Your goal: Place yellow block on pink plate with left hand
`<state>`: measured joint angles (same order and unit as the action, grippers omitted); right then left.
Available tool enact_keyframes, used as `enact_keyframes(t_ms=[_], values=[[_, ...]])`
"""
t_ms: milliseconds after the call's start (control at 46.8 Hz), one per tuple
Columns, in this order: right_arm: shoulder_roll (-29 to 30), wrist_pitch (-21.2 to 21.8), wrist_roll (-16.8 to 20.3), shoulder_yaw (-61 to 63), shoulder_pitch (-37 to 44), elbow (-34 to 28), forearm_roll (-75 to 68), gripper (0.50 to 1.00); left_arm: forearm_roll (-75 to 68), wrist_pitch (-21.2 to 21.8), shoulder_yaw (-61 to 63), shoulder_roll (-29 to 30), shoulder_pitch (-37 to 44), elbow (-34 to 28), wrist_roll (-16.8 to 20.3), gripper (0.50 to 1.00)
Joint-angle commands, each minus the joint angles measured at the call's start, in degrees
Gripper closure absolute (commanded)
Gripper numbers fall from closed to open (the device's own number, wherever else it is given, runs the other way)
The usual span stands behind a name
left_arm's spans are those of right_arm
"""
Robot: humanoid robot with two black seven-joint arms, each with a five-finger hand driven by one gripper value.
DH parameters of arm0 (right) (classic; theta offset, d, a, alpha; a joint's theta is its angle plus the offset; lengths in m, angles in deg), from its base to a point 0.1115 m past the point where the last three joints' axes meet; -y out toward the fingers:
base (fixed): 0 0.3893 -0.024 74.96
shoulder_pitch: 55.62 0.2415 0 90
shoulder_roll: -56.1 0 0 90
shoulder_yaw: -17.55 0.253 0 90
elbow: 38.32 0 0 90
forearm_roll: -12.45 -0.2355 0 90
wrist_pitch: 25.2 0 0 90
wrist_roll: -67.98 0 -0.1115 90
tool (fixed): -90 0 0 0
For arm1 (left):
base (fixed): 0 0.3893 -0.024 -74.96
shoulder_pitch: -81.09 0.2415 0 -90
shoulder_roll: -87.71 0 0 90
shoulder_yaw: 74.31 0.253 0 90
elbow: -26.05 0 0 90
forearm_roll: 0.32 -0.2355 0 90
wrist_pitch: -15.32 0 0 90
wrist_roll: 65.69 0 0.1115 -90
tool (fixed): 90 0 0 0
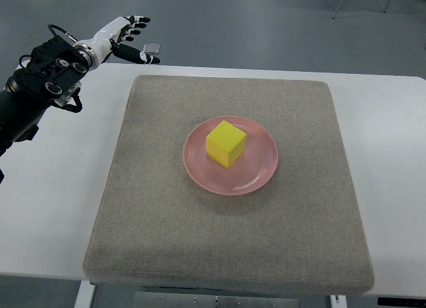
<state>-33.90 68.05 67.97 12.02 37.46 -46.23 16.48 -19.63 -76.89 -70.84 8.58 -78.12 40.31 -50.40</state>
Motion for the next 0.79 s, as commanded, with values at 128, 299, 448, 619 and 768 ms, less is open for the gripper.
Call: enact_keyframes(t_ms=[128,299,448,619,768], values=[[0.0,0.0,0.0,0.0,0.0,0.0,0.0,0.576,6.8,2.4,0.0,-0.6,0.7,-0.1,-1.4,0.568],[0.0,0.0,0.0,0.0,0.0,0.0,-0.1,0.576,9.3,2.5,-3.0,-1.5,1.8,-2.3,-8.3,0.585],[0.0,0.0,0.0,0.0,0.0,0.0,-0.1,0.576,9.9,2.5,-5.8,-1.6,2.6,-2.7,-10.3,0.585],[0.0,0.0,0.0,0.0,0.0,0.0,-0.1,0.576,11.0,2.5,-10.2,-1.6,3.0,-2.8,-10.5,0.585],[0.0,0.0,0.0,0.0,0.0,0.0,-0.1,0.576,13.4,2.5,-15.0,-1.7,4.0,-2.8,-10.5,0.596]])
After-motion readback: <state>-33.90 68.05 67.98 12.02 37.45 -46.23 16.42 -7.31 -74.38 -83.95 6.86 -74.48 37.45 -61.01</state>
